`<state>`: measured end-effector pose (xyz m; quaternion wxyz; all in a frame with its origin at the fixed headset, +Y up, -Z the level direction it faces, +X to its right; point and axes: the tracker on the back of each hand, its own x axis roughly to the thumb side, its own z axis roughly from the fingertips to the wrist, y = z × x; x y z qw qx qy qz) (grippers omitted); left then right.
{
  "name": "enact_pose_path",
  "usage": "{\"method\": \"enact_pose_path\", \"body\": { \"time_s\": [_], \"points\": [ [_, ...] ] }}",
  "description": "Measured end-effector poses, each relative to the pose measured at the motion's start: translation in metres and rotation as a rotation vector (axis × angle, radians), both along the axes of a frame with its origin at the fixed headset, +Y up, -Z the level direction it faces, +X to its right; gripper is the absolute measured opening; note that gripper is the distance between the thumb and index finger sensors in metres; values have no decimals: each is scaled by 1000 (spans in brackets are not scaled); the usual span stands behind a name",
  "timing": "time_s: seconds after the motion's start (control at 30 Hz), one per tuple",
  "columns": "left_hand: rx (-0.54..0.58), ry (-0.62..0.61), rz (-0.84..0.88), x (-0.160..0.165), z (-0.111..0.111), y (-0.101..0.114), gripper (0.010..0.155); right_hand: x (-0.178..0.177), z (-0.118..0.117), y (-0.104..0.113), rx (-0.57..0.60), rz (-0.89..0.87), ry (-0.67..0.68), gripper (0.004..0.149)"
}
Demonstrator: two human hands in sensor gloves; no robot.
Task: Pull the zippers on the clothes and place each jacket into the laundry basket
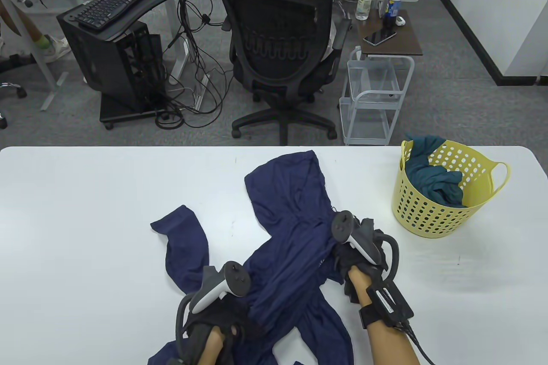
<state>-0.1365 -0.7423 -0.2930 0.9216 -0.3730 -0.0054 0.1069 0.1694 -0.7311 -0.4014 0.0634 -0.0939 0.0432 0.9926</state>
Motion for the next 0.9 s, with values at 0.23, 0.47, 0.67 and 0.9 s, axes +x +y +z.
{"method": "enact_pose_path", "body": {
  "time_s": [0.23, 0.47, 0.67, 0.9],
  "points": [
    [17, 46, 16, 2, -9, -9, 52, -6, 71, 45, 210, -156, 178, 50],
    [167, 262, 392, -2, -8, -7, 57, -73, 124, 0, -47, -276, 546, 56],
    [-96, 306, 917, -6, -10, -22, 79, -75, 110, -35, -202, -115, 499, 68],
    [353, 59, 310, -6, -16, 0, 54, -47, 93, -42, -162, -21, 389, 63]
  ]
}}
